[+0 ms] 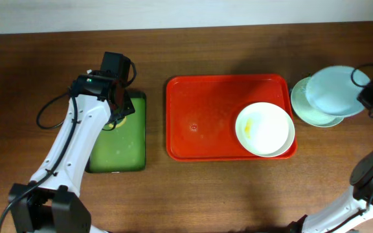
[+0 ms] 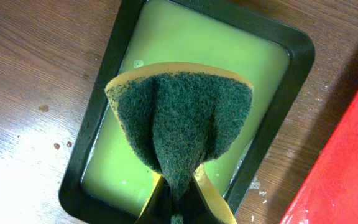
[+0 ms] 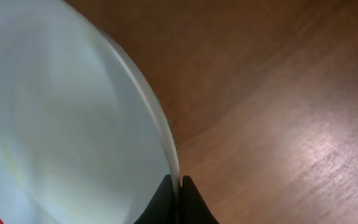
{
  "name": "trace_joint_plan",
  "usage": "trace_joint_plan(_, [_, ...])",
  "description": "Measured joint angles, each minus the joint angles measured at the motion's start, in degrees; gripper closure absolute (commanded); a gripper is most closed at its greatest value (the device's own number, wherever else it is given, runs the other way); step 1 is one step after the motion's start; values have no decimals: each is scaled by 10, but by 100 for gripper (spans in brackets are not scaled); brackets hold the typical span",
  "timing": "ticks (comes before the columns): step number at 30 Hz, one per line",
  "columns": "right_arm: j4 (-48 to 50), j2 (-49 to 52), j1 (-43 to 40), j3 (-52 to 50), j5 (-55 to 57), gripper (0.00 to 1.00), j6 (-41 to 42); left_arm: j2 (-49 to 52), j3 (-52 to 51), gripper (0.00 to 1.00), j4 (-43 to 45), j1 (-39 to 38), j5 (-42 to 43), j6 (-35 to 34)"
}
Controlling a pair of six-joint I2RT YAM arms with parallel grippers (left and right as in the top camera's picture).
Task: Clean dirty plates on tray and stack at the side
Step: 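Lift the light blue plate and stack it on the pale green plate, then reach the right gripper to grip the cream plate's rim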
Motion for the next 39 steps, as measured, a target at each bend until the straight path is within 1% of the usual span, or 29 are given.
trace_joint_plan(1, [6,8,-2,-3,-1,95,2,0,0,100,1,0,0,0])
trace_joint_plan(2, [9,15,2,-4,-3,88,4,0,0,100,2,0,0,0])
trace_joint_plan(3, [9,22,13,-4,-4,41,7,0,0,100,2,0,0,0])
trace_joint_plan(4, [9,26,23,-4,-7,1,5,0,0,100,2,0,0,0])
trace_joint_plan(9, [-3,32,91,-7,-18,1,-3,0,0,100,2,0,0,0])
trace_joint_plan(10, [-3,32,112,-10,-41,1,-38,0,0,100,2,0,0,0])
trace_joint_plan(11, [-1,32,138,-21,-86,1,-97,0,0,100,2,0,0,0])
trace_joint_plan(12, [-3,32,157,-30,-112,1,-132,0,0,100,2,0,0,0])
trace_joint_plan(13, [2,32,179,-44,-123,1,-167,0,0,100,2,0,0,0])
trace_joint_plan(14, [11,33,218,-71,-132,1,-218,0,0,100,2,0,0,0])
trace_joint_plan(15, [33,34,249,-101,-125,1,-244,0,0,100,2,0,0,0])
trace_joint_plan(16, [58,36,270,-129,-109,1,-258,0,0,100,2,0,0,0])
trace_joint_plan(18, [75,37,287,-151,-91,8,-271,0,0,100,2,0,0,0])
trace_joint_plan(20, [71,38,287,-154,-85,18,-275,0,0,100,2,0,0,0])
trace_joint_plan(21, [65,38,287,-154,-83,9,-278,0,0,100,3,0,0,0])
trace_joint_plan(24, [11,38,287,-157,-76,10,-279,0,0,100,4,0,0,0])
trace_joint_plan(26, [-22,38,287,-157,-68,26,-273,0,0,100,4,0,0,0])
trace_joint_plan(28, [-25,38,287,-161,-62,39,-252,0,0,100,4,0,0,0])
trace_joint_plan(29, [-28,38,287,-167,-59,43,-243,0,0,100,4,0,0,0])
trace_joint_plan(30, [-27,37,287,-172,-57,53,-238,0,0,100,4,0,0,0])
trace_joint_plan(31, [-23,34,287,-178,-57,72,-236,0,0,100,4,0,1,0])
trace_joint_plan(32, [-19,30,286,-186,-68,81,-235,0,0,100,4,0,3,0])
trace_joint_plan(33, [-18,29,286,-193,-85,83,-221,0,0,100,4,0,5,0])
trace_joint_plan(35, [-1,29,285,-198,-136,96,-190,0,0,100,4,0,19,0])
trace_joint_plan(37, [20,31,286,-206,-203,96,-176,0,0,100,7,-3,50,7])
trace_joint_plan(39, [46,33,299,-209,-236,96,-165,0,0,100,29,-21,96,30])
